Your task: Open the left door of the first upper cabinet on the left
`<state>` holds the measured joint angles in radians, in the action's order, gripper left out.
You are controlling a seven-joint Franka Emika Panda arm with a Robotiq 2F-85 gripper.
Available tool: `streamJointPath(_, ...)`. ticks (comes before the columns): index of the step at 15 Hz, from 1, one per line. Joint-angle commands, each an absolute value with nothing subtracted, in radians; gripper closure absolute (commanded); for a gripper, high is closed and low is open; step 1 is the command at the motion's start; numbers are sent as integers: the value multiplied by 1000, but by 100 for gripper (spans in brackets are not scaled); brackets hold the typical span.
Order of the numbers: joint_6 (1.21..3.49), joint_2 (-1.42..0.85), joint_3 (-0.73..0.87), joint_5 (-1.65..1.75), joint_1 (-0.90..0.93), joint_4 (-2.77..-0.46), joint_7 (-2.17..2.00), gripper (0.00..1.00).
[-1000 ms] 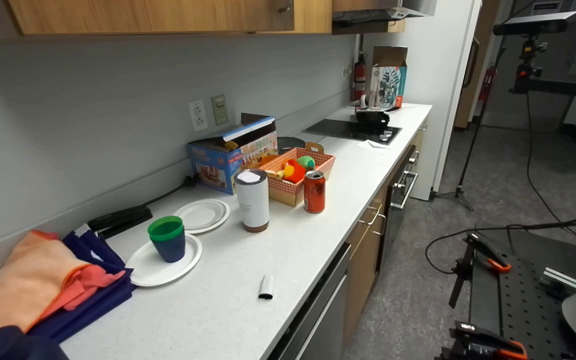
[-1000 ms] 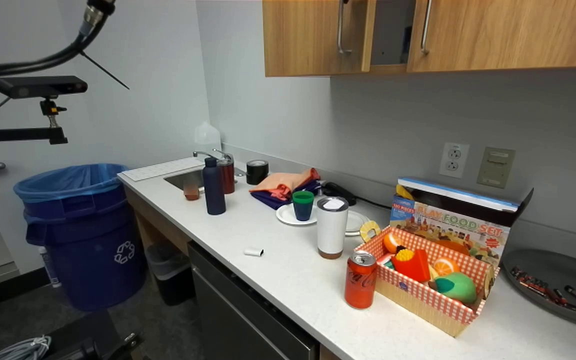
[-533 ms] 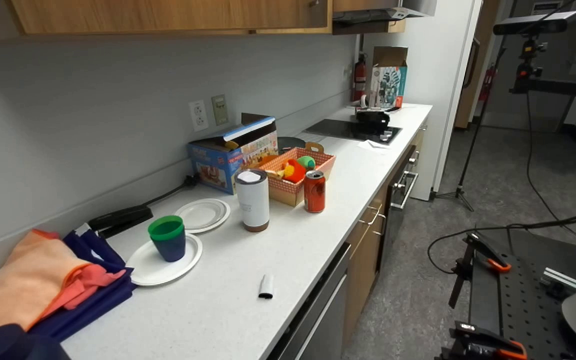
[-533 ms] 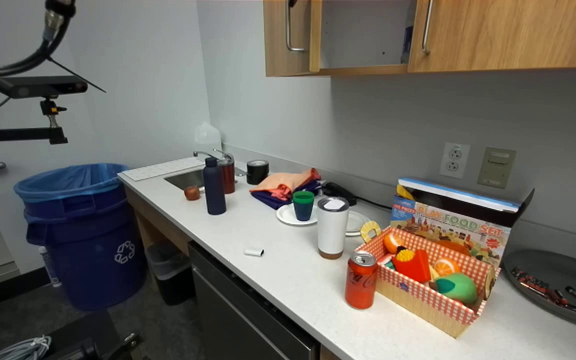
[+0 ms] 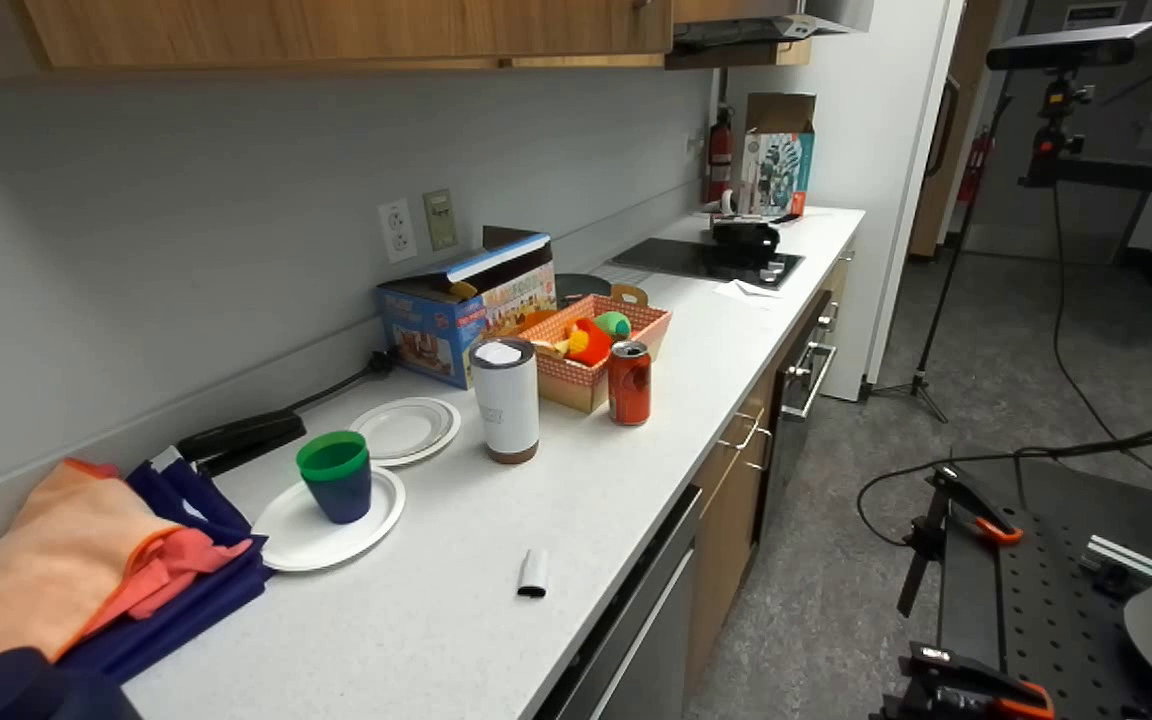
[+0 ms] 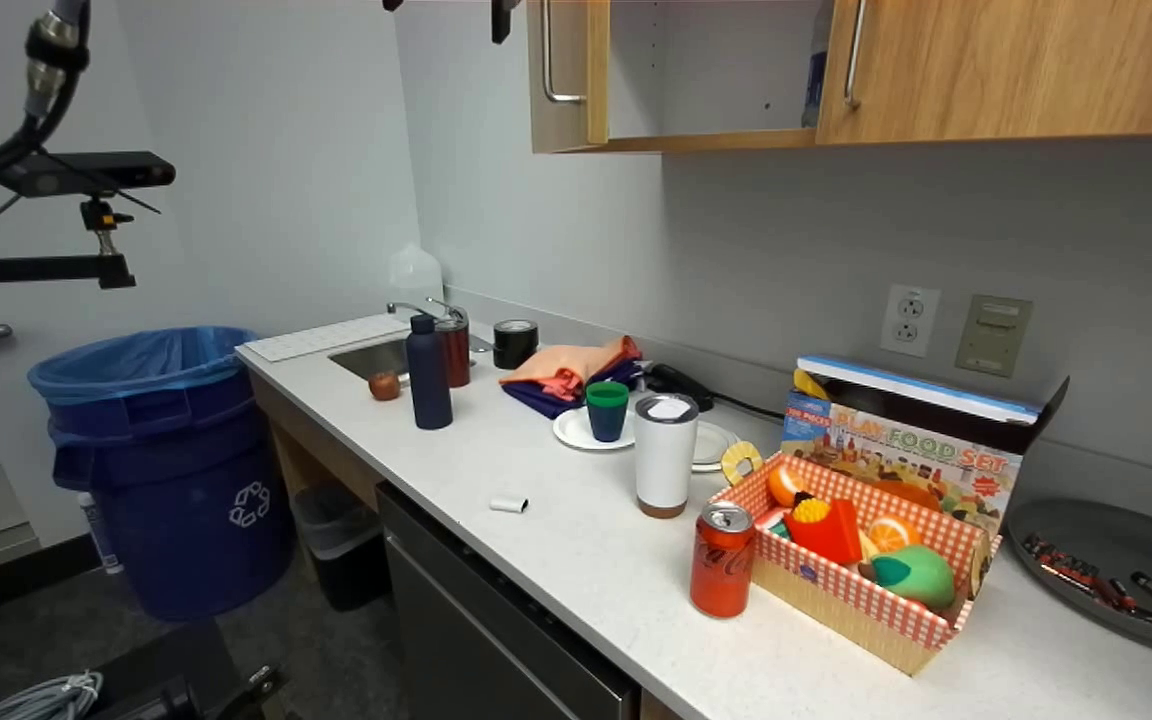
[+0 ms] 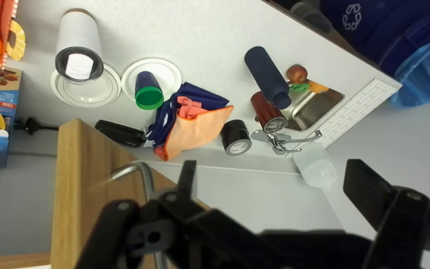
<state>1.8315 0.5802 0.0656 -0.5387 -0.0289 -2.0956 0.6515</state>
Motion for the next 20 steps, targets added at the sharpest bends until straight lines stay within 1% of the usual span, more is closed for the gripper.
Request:
streamJointPath(1, 1851, 646, 72, -382, -2, -2122, 660, 0)
streamJointPath(3, 1873, 640, 73, -266, -16, -2113, 645, 0)
streamJointPath(6, 2020, 599, 107, -174, -17, -2102, 633, 0)
streamJointPath(9, 2189, 544, 150, -181, 7, -2088, 635, 0)
streamJointPath(12, 2281, 505, 182, -217, 44, -2078, 658, 0)
streamJointPath(18, 2288, 498, 223, -274, 112, -2062, 693, 0)
streamJointPath(20, 2280, 492, 217, -258, 104, -2048, 677, 0)
